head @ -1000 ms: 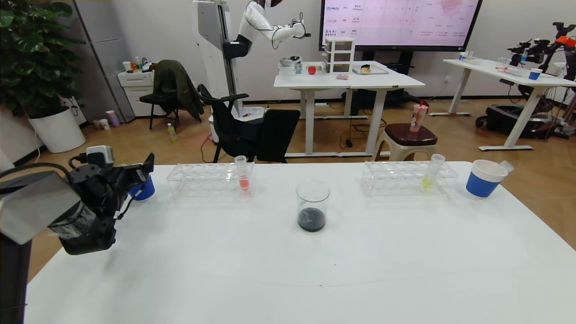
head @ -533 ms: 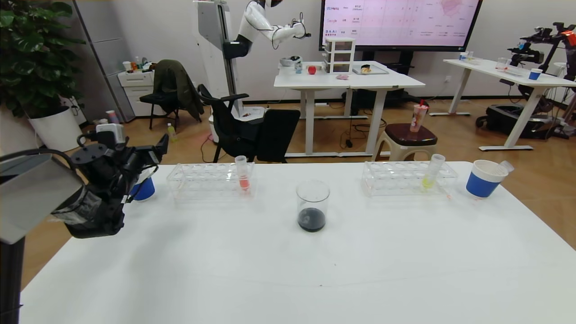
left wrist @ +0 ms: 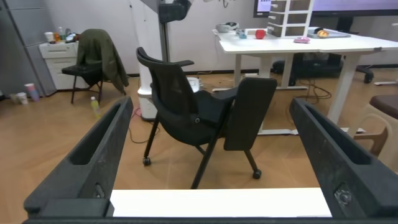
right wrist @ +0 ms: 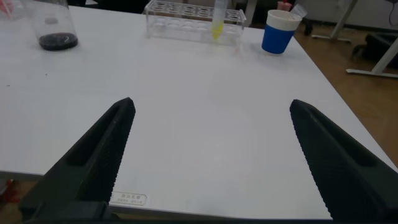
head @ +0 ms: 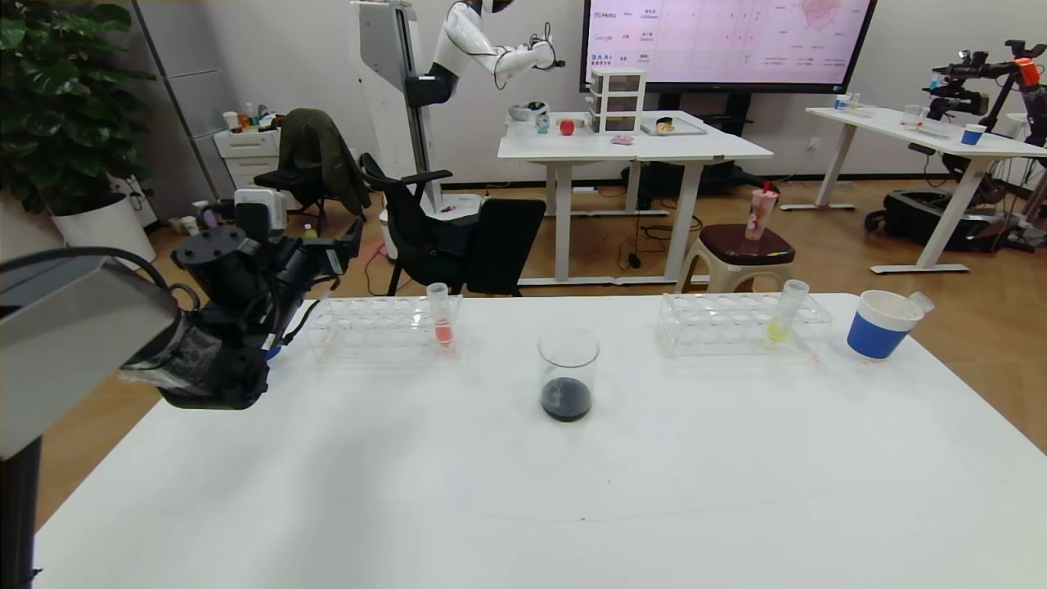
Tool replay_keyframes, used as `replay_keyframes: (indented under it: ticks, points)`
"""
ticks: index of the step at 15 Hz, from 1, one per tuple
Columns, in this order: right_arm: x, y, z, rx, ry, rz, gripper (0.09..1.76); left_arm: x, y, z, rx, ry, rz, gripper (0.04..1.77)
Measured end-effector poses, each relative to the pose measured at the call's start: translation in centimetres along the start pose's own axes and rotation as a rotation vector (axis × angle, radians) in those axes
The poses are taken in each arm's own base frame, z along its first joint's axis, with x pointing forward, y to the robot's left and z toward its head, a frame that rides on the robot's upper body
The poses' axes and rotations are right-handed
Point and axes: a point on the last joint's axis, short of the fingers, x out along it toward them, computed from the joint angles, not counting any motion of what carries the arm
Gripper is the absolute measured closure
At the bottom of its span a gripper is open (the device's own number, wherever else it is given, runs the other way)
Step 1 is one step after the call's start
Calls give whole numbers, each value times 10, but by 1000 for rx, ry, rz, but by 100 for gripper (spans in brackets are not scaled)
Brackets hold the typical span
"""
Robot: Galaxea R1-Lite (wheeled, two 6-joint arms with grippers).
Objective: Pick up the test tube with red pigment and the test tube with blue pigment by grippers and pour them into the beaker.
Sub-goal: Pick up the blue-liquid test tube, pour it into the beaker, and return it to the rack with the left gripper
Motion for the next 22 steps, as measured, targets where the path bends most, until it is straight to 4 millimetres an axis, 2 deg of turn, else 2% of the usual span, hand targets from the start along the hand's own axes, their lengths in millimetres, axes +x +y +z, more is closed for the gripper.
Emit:
replay_keyframes:
  ticks: [3,6,11,16,19,22]
  points:
    - [0,0,0,0,0,0,11,-12,1,40,32,13,39,6]
    - [0,0,0,0,0,0,11,-47,3,87,42,35,43,6]
    - [0,0,0,0,0,0,11,-153,10,149,101,82,39,6]
    - [0,0,0,0,0,0,11,-267,20,193,127,82,41,6]
    - [0,0,0,0,0,0,11,-334,24,207,129,66,37,6]
    - [0,0,0,0,0,0,11,-391,27,208,127,28,42,6]
